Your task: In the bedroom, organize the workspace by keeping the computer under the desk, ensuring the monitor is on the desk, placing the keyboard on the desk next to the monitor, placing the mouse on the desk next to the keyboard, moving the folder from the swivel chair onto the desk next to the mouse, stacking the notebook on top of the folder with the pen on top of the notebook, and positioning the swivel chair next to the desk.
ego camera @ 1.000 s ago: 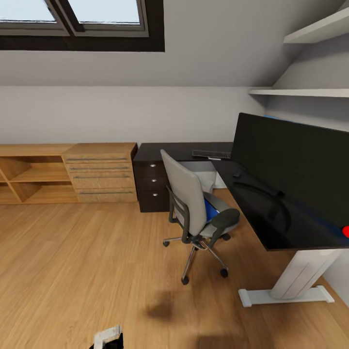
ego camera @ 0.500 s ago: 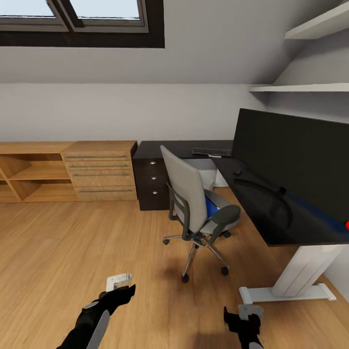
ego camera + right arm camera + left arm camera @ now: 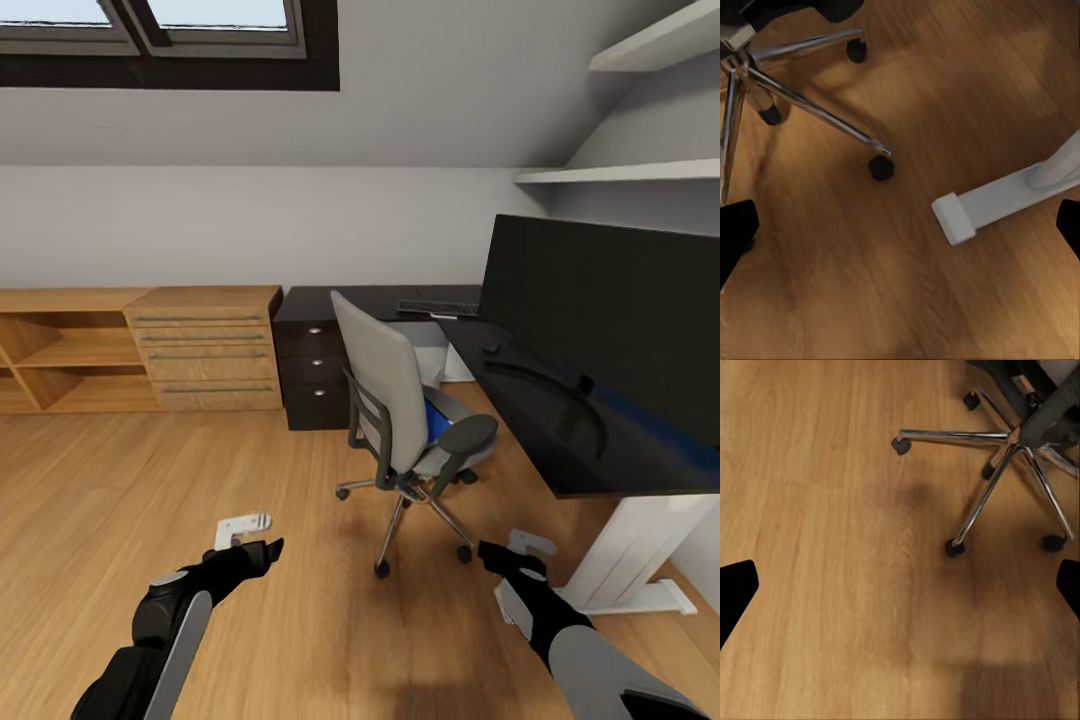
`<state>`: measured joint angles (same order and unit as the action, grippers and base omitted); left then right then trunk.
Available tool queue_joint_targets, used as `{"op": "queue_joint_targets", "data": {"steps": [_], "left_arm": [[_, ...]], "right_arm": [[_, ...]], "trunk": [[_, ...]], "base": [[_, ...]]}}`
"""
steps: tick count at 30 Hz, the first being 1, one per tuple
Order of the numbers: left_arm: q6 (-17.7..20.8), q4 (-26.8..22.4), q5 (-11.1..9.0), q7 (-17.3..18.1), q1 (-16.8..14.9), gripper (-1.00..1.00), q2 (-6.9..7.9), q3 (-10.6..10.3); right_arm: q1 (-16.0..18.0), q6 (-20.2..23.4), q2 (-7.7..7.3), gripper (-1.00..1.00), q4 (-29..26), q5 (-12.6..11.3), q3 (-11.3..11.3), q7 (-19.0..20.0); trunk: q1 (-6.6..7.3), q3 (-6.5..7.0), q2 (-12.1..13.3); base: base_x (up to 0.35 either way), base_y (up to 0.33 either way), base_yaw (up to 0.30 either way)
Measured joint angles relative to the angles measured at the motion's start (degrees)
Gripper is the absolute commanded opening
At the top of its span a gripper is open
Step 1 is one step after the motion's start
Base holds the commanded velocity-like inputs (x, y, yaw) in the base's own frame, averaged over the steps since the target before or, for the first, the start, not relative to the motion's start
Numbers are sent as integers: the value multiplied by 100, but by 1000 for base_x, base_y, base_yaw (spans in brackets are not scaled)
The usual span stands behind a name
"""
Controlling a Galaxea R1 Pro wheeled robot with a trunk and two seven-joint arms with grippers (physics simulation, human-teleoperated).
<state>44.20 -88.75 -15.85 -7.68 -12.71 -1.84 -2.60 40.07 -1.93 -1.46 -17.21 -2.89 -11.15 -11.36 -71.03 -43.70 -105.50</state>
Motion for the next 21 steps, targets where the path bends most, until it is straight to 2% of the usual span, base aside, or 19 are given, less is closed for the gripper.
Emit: {"op": "queue_joint_targets", "data": {"steps": [4,11,12,15,16,21], "left_arm": [[62,-226,-166,4,0,100,0,-8],[96,-364,-531,12,0,100,18,26],[100,-377,-636,12,0,100,23,84],[101,-387,-782,13,0,100,29,221],[96,-384,-860,1,0,100,32,327],[96,-378,-908,-7,0,100,43,442]], "right_arm": [[206,85,-15,100,50,-153,-108,4],[320,125,-7,100,81,-247,-176,0],[330,113,6,100,89,-256,-181,-1],[339,81,46,100,96,-257,-185,-3],[344,50,108,100,100,-250,-186,-4],[348,22,239,100,122,-211,-176,7]], "trunk": [[-88,-72,-160],[-242,-198,-441],[-264,-216,-481],[-330,-270,-602],[-352,-288,-642],[-461,-377,-842]], "base": [[0,0,0],[0,0,0],[0,0,0],[0,0,0],[0,0,0],[0,0,0]]}}
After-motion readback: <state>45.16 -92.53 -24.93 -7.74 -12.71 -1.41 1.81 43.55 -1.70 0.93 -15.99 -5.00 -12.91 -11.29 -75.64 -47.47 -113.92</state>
